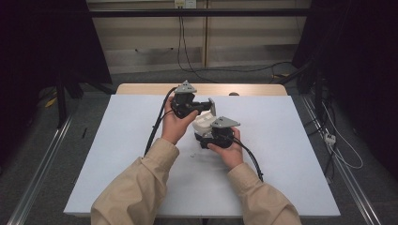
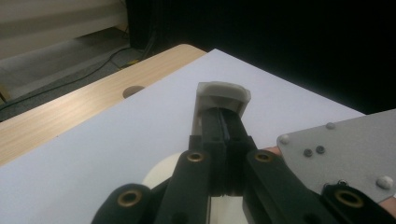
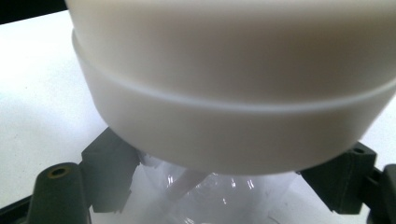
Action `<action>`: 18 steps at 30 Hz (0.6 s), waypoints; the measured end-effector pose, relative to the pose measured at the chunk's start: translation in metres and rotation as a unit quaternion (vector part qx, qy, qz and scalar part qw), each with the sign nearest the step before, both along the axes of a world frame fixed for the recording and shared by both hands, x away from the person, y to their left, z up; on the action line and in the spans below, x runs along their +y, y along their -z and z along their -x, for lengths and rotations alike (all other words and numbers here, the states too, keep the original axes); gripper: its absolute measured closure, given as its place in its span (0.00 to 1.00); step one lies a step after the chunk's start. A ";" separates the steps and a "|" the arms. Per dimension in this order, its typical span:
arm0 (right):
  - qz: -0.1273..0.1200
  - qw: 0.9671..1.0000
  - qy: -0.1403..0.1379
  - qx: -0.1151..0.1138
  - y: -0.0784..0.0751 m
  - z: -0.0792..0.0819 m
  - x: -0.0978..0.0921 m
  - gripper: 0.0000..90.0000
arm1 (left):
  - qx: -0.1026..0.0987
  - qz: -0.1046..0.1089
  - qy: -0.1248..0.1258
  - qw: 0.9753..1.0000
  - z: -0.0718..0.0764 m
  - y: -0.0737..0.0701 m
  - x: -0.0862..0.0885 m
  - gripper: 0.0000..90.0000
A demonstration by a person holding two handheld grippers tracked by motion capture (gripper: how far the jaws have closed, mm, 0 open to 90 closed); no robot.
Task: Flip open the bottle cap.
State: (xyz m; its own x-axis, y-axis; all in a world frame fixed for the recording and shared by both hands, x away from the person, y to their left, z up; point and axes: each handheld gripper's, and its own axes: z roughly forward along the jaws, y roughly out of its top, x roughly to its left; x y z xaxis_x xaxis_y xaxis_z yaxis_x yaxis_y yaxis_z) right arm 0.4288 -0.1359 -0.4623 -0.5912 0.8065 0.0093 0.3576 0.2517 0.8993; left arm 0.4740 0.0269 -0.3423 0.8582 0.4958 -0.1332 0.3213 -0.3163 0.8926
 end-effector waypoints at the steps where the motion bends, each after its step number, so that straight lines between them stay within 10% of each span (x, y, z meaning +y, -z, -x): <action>1: 0.000 1.000 0.000 0.000 0.000 0.000 0.000 0.21 | 0.000 -0.001 0.000 1.000 0.000 0.000 0.000 1.00; 18: 0.000 1.000 0.000 0.000 0.000 0.000 0.000 0.21 | -0.001 -0.003 0.003 1.000 -0.005 -0.002 -0.007 1.00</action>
